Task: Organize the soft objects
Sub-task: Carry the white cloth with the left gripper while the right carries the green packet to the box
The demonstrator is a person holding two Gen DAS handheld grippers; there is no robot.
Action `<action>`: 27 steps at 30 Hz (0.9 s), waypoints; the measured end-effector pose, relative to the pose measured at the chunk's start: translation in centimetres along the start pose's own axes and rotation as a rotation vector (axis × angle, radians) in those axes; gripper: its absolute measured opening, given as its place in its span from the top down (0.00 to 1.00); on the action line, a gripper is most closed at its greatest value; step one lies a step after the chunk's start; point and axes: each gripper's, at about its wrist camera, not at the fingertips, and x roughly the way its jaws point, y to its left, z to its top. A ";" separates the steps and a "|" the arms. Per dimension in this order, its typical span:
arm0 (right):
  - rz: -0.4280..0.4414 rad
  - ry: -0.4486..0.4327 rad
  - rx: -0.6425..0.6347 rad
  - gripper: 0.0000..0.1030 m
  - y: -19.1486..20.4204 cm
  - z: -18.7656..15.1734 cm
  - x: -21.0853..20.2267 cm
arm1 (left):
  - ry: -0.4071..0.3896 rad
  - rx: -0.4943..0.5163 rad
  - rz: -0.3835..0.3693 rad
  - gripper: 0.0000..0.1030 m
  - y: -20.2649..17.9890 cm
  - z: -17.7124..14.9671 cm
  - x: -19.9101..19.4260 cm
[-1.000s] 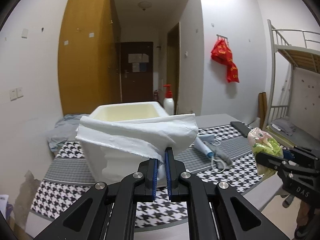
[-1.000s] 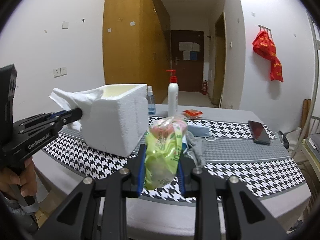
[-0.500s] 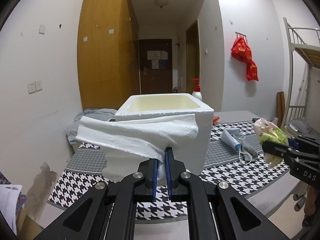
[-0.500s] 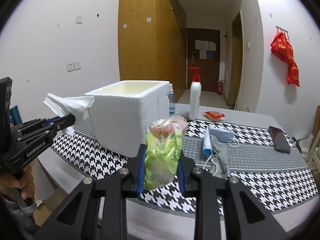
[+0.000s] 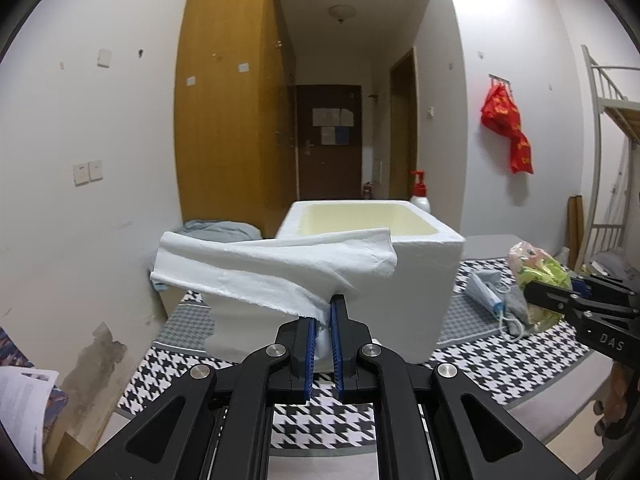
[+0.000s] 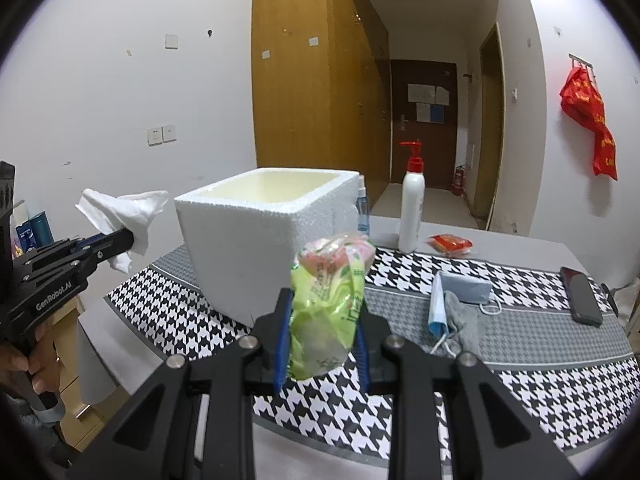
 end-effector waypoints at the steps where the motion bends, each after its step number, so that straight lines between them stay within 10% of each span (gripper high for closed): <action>1: 0.004 -0.003 -0.001 0.70 0.0 0.1 0.1 | -0.002 -0.002 0.005 0.92 0.2 0.1 0.0; 27: 0.061 -0.072 -0.075 0.70 2.3 6.6 2.8 | -0.078 -0.015 0.047 0.92 2.8 4.3 1.0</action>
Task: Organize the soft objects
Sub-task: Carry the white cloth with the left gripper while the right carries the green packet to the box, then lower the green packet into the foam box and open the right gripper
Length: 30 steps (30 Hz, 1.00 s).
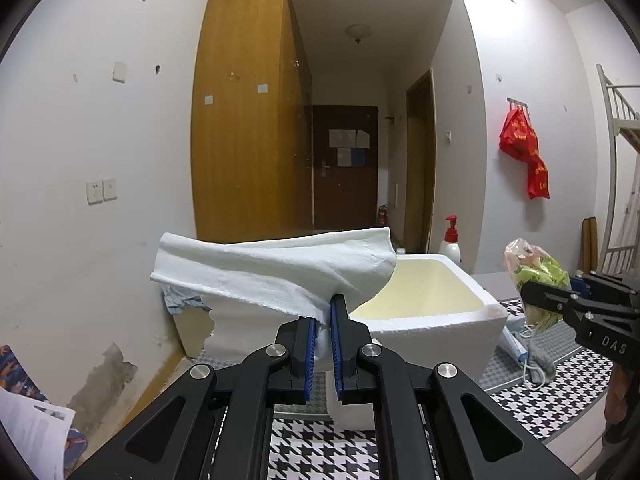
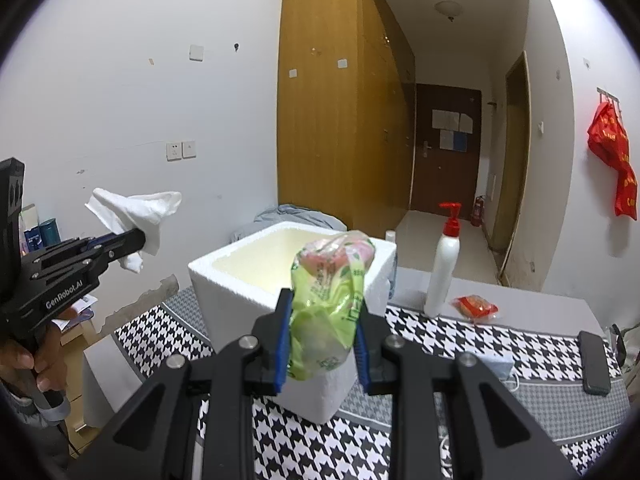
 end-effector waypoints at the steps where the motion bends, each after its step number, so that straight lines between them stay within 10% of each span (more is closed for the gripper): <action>1: 0.005 0.000 0.000 0.70 0.1 0.2 0.2 | -0.004 0.001 0.004 0.92 0.1 0.0 0.0; 30: 0.078 0.058 -0.003 0.70 2.1 4.2 7.1 | 0.023 -0.035 0.146 0.92 4.3 -1.3 -0.1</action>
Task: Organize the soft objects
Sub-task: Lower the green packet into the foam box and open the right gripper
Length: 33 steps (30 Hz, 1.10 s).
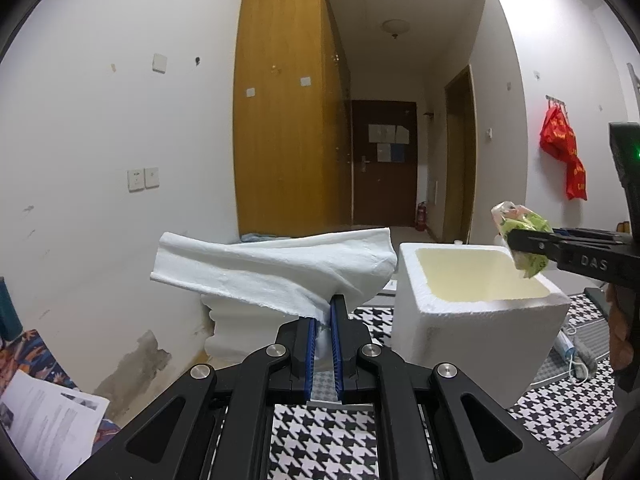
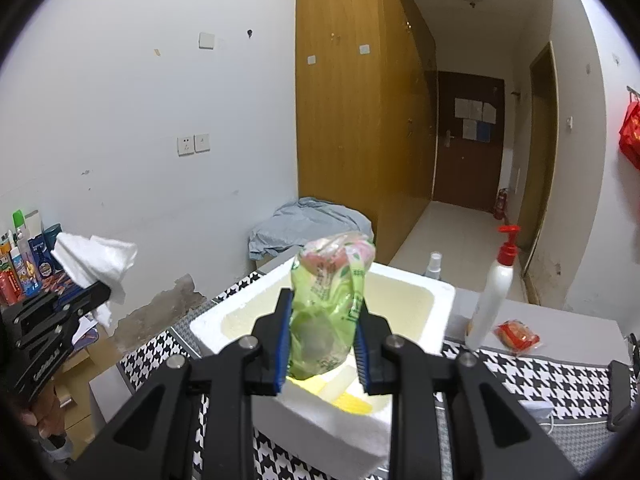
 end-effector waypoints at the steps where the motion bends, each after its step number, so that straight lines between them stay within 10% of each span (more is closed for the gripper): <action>1: -0.001 0.003 0.000 0.70 0.1 0.0 0.3 | 0.007 -0.005 0.003 0.92 0.2 -0.1 0.0; 4: 0.007 0.017 -0.002 0.69 0.2 0.2 1.1 | 0.019 -0.017 0.011 0.92 0.7 -0.4 0.1; 9: -0.013 0.008 0.006 0.18 0.4 0.3 2.1 | 0.024 -0.028 0.013 0.92 1.5 -0.5 0.1; 33: -0.046 -0.034 0.060 0.17 -1.0 -0.4 -0.9 | -0.015 0.011 -0.061 0.92 -0.3 2.2 1.5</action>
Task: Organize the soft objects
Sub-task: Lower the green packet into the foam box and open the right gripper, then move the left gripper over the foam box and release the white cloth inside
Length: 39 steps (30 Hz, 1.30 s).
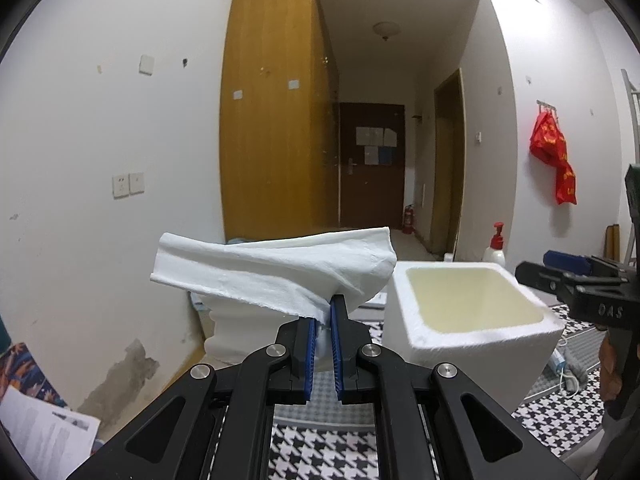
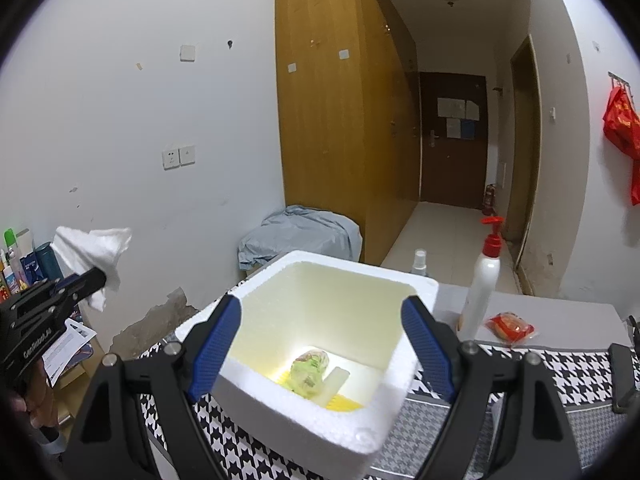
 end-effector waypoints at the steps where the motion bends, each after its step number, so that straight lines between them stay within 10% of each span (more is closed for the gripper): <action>1: -0.003 -0.001 -0.001 0.17 -0.1 -0.1 -0.2 | -0.005 0.006 -0.004 0.92 -0.3 0.2 0.1; 39: -0.263 -0.023 0.058 0.01 -5.1 -5.8 -9.5 | 0.066 0.073 -0.286 0.92 -9.9 3.1 6.1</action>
